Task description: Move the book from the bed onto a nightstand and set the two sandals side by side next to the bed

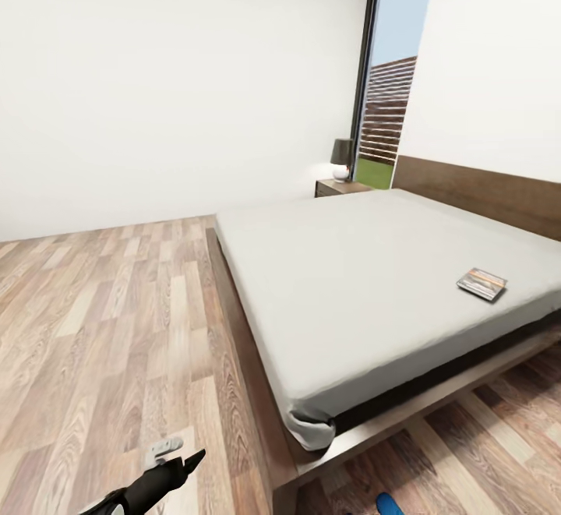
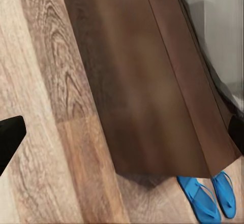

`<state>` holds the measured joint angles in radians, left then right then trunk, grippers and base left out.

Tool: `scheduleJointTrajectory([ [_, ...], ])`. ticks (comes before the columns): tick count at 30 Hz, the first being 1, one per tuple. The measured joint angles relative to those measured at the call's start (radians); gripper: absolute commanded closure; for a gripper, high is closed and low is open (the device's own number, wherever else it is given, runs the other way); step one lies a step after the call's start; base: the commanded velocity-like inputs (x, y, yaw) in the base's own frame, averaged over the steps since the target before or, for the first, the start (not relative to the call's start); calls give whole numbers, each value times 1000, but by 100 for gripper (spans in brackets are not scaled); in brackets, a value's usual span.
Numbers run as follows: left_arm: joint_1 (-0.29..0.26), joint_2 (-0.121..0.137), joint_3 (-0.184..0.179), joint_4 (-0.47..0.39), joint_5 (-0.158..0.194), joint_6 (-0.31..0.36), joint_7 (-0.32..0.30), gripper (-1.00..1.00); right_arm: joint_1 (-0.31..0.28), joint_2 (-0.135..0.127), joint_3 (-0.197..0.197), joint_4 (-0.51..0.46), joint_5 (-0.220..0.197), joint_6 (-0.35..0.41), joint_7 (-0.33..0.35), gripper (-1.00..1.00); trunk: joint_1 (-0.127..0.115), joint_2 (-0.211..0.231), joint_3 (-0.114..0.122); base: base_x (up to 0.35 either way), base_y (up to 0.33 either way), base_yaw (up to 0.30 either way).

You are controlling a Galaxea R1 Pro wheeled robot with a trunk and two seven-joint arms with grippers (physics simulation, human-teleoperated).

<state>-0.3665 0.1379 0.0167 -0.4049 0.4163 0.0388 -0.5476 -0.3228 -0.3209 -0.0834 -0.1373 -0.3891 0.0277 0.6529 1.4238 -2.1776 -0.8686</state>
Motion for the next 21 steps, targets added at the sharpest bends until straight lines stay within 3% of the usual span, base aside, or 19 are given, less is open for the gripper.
scheduleJointTrajectory([
  [21,0,0,0,0,0,-1,-1,-100,0,0,-1,0,0,0,0,-100,0,0,5,0,0,-264],
])
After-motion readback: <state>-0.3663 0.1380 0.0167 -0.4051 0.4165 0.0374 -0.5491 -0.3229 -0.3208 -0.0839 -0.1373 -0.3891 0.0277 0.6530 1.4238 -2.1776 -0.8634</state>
